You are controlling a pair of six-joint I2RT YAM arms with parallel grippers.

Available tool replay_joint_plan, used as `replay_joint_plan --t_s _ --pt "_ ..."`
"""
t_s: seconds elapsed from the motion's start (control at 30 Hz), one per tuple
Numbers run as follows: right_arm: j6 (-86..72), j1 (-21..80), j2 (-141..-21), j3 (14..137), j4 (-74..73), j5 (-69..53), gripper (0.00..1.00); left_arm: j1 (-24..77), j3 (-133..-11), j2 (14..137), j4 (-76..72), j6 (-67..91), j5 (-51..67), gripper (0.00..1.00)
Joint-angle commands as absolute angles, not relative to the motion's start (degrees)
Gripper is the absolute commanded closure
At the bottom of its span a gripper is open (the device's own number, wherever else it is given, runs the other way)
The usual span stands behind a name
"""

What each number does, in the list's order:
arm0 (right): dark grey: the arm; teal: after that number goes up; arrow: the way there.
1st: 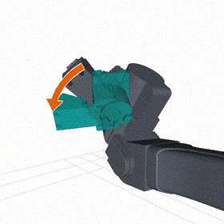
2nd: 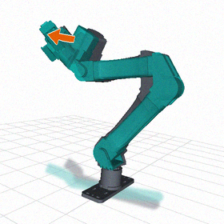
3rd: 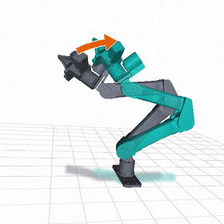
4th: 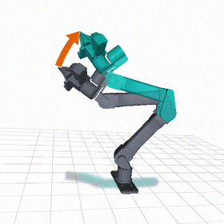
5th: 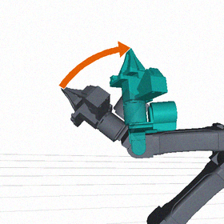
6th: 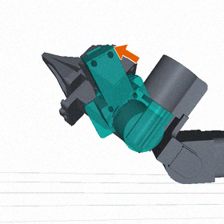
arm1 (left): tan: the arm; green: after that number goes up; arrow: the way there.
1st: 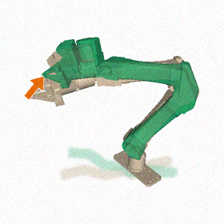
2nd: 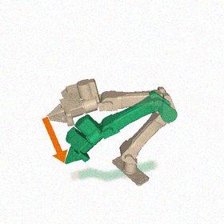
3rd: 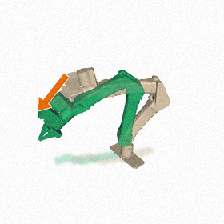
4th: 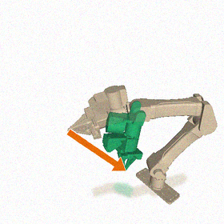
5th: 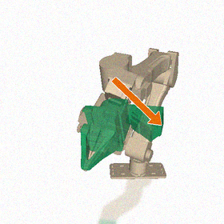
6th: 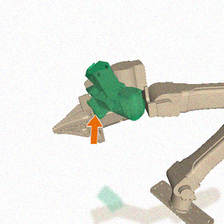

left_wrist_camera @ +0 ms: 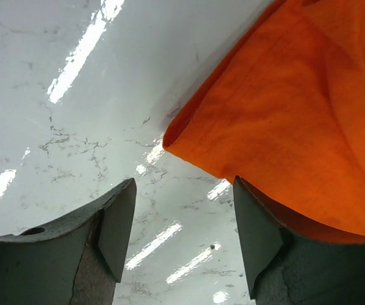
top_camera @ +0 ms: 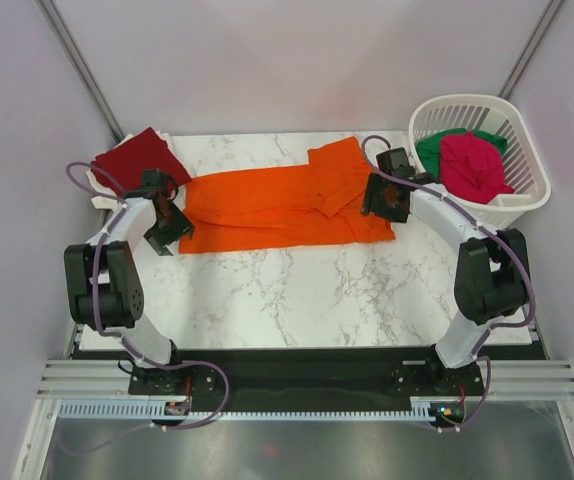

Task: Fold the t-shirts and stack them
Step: Fold the tshirt

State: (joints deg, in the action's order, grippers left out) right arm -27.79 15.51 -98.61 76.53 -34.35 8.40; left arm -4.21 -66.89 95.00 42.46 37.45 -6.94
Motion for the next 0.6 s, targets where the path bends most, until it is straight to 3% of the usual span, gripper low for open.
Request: replay_joint_plan --t_s 0.0,0.17,0.47,0.57 --pt "-28.21 15.03 -99.58 74.89 -31.20 7.12 0.29 -2.64 -66.10 95.10 37.53 38.49 -6.67 0.28" --pt "-28.56 13.98 -100.63 73.30 -30.76 8.35 0.32 -2.55 -65.21 96.50 36.04 39.02 -7.82 0.24" --pt "-28.12 13.89 -102.21 72.07 -30.23 12.66 0.30 -2.46 -65.13 101.16 33.49 41.04 -10.72 0.25" --pt "-27.95 13.71 -103.71 71.90 -30.15 11.34 0.36 -2.46 -64.87 102.39 32.79 41.31 -10.63 0.27"
